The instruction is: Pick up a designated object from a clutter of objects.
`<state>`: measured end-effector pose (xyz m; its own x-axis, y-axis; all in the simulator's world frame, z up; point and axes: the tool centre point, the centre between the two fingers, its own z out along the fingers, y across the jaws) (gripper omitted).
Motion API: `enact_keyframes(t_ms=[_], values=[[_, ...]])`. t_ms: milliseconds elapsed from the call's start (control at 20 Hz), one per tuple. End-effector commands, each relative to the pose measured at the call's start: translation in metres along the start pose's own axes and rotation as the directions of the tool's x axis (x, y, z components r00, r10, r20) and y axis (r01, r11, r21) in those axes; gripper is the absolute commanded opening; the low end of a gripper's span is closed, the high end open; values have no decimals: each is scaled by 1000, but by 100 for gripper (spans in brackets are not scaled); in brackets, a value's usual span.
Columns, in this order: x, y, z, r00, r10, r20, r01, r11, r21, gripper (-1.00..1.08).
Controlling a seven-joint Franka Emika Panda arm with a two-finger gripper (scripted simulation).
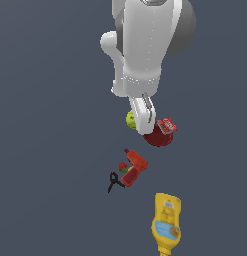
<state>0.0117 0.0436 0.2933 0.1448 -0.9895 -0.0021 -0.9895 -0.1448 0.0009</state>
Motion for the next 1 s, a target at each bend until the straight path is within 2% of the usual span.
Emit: enact_keyframes(t_ms=[0, 500, 950], values=[[11, 10, -25, 1000, 0, 0, 0, 1000, 1, -100], [45, 35, -98, 1000, 0, -1, 0, 1000, 1, -100], [54, 41, -119, 1000, 0, -2, 0, 1000, 1, -100]])
